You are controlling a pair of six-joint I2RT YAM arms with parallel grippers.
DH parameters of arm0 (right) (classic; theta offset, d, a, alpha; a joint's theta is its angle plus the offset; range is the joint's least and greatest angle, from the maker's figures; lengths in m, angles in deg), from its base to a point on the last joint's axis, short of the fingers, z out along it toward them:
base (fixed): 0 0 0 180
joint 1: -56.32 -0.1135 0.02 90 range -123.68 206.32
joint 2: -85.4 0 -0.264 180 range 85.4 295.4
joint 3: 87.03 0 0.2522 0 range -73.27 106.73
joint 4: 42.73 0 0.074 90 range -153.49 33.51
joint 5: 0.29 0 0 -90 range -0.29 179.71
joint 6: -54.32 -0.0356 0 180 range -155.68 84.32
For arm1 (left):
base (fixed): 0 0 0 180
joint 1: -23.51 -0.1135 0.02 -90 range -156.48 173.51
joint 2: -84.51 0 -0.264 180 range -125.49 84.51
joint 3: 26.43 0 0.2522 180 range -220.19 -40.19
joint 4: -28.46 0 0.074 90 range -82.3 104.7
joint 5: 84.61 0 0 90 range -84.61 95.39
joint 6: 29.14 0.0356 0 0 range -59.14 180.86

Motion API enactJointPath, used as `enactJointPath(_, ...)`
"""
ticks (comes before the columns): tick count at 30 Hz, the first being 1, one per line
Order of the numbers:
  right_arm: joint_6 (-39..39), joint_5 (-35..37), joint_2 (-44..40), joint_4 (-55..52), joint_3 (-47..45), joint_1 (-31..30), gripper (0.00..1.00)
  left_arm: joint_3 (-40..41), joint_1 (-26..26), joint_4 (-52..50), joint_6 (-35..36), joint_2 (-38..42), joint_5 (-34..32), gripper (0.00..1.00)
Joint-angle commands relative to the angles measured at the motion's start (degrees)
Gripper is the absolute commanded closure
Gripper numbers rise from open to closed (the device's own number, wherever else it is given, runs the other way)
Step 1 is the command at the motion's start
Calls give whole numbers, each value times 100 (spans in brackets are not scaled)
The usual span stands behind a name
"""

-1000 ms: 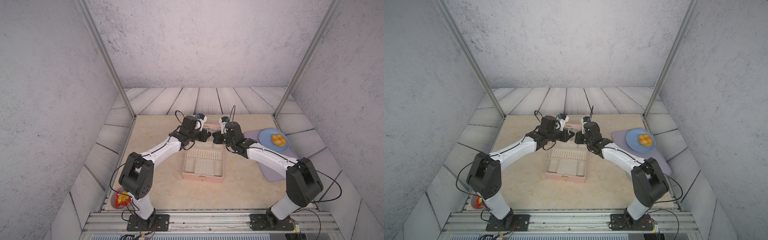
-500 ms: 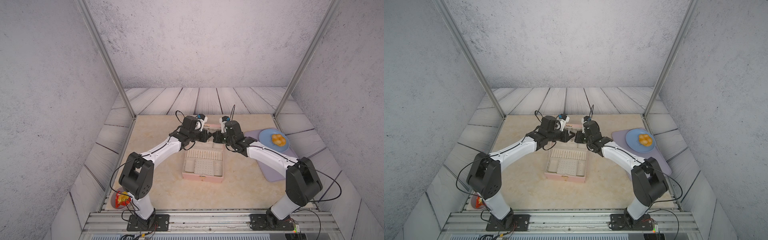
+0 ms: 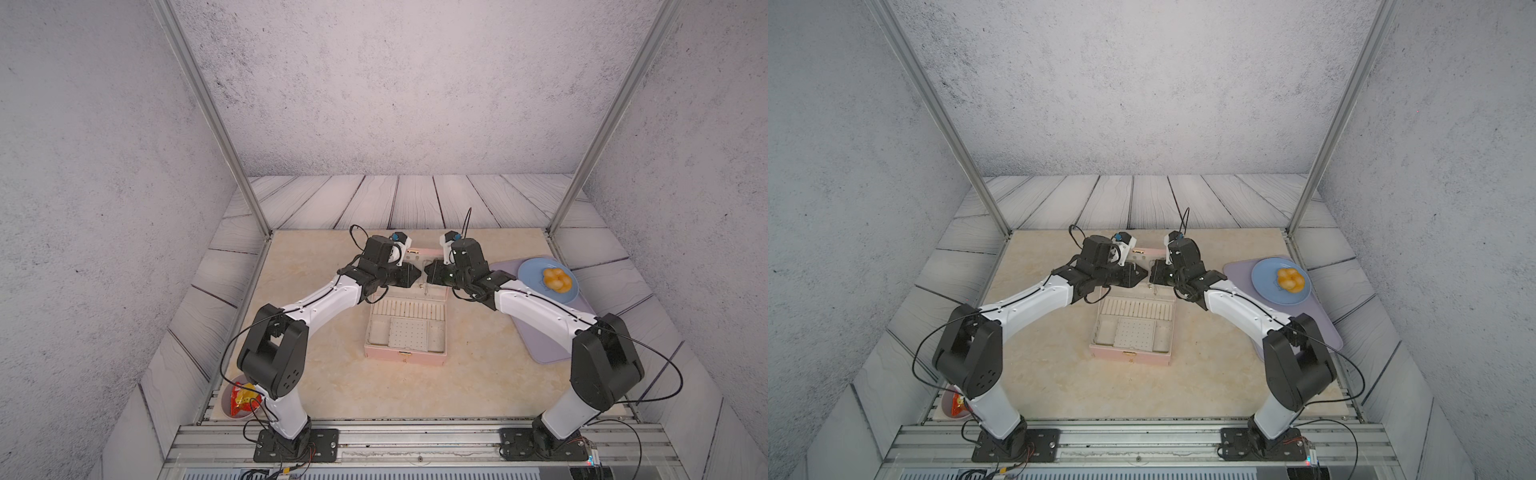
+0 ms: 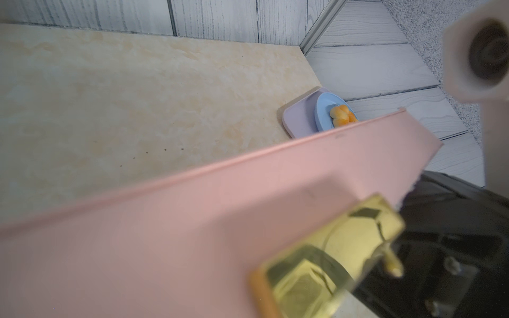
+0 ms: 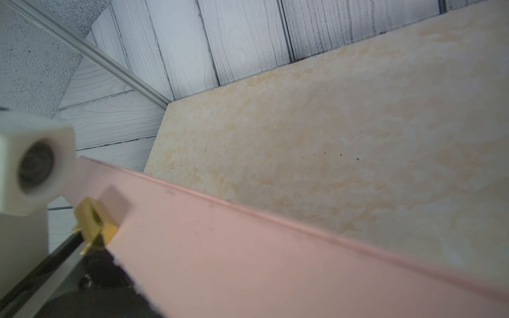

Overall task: Put jewelry chain into jewelry box
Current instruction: Hang the necklace on the jewelry box clasp.

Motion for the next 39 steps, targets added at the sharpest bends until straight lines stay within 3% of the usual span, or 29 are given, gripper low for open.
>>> enactJointPath(1,176,-202,107,-10,224,60,100,165,-28,297,256,308,154,79)
enactJointPath(9,1014,-417,-49,-694,434,59,100,737,-28,812,1266,765,-124,79)
enactJointPath(25,1322,-759,55,-1223,845,63,100,716,-37,940,1249,606,-180,81)
enactJointPath(39,714,-633,369,-1400,1163,70,100,688,-37,969,1147,549,-78,81)
